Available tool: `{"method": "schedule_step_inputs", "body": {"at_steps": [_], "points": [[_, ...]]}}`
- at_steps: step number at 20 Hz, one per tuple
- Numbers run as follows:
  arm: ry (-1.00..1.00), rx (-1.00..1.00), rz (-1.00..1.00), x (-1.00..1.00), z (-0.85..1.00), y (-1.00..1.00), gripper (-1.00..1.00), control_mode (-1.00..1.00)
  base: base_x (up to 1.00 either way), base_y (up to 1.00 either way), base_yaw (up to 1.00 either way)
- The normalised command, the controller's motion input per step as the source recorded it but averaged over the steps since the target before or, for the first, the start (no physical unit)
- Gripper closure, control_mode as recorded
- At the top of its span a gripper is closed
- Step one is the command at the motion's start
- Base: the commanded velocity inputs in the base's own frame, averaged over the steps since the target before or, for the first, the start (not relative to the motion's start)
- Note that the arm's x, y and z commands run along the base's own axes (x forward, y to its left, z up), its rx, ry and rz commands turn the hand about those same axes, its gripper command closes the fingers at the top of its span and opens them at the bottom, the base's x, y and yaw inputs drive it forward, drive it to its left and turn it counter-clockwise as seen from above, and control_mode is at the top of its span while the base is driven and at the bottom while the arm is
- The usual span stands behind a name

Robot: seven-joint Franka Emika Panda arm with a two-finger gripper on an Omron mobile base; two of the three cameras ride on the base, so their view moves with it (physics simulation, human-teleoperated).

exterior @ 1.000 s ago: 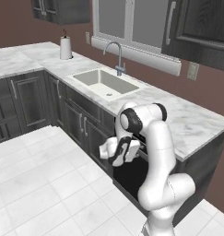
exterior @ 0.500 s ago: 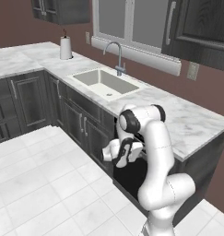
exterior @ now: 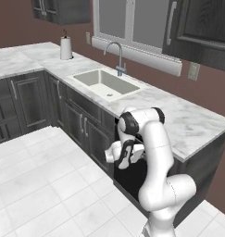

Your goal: Open the dishwasher door and pull out the top rack.

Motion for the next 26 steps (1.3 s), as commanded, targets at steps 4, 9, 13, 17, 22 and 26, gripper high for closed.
{"method": "schedule_step_inputs", "body": {"at_steps": [4, 9, 13, 17, 22, 26], "points": [[0.00, 0.00, 0.00, 0.13, -0.16, 0.00, -1.00, -1.00, 0.00, 0.00, 0.00], [0.00, 0.00, 0.00, 0.12, -0.19, 0.00, -1.00, -1.00, 0.00, 0.00, 0.00], [0.00, 0.00, 0.00, 0.13, -0.22, 0.00, -1.00, -1.00, 0.00, 0.00, 0.00], [0.00, 0.00, 0.00, 0.13, -0.21, -0.01, -1.00, -1.00, 0.00, 0.00, 0.00], [0.00, 0.00, 0.00, 0.13, -0.14, -0.07, -1.00, -1.00, 0.00, 0.00, 0.00], [0.00, 0.00, 0.00, 0.15, -0.12, -0.08, -1.00, -1.00, 0.00, 0.00, 0.00]]}}
